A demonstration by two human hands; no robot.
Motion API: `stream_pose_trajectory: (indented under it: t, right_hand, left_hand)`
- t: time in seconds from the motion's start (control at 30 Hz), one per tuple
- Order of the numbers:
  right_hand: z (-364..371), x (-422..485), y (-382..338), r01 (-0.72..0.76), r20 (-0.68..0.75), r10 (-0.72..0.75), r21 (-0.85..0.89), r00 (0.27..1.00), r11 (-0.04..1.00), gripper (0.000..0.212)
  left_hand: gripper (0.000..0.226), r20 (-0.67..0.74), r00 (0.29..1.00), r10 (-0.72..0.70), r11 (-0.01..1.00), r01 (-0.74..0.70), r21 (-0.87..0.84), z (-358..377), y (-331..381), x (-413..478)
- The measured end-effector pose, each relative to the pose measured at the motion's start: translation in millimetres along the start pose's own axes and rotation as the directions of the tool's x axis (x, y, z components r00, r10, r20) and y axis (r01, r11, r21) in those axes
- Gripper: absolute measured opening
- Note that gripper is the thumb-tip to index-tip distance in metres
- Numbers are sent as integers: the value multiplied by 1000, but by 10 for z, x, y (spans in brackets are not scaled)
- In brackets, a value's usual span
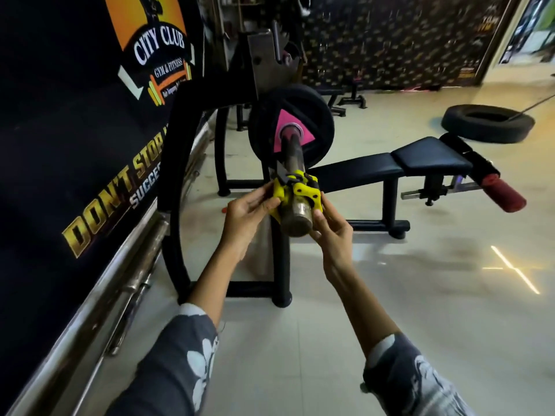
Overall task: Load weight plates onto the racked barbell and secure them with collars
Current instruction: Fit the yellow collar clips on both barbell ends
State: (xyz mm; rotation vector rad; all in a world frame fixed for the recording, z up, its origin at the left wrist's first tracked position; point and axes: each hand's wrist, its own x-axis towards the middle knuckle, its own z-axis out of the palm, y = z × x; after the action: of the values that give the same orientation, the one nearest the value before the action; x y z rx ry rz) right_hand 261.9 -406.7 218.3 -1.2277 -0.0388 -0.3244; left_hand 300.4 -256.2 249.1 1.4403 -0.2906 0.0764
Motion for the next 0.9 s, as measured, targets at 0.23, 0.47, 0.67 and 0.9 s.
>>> stream_pose_trajectory:
  t: [0.23,0.47,0.67,0.9]
  right_hand:
    - [24,1008,-32,48,1,-52,-404,999,913,30]
    - [68,2019,181,-4,-72,-29,-416,997,910,26]
    - [5,2263,411,61,-13,-70,-351,997,934,25]
    - [-44,2285,129,-150,66,167,-202,984,968,43]
  left_hand:
    - [42,-1,999,51,974,-49,223,37,-91,1113]
    - [33,-179,984,3,971,40,238,137,-253,2061]
    - [54,-124,976,177,795,-68,602,88,-101,2385]
    - [128,275,956,103,132,-287,949,168,473,2648]
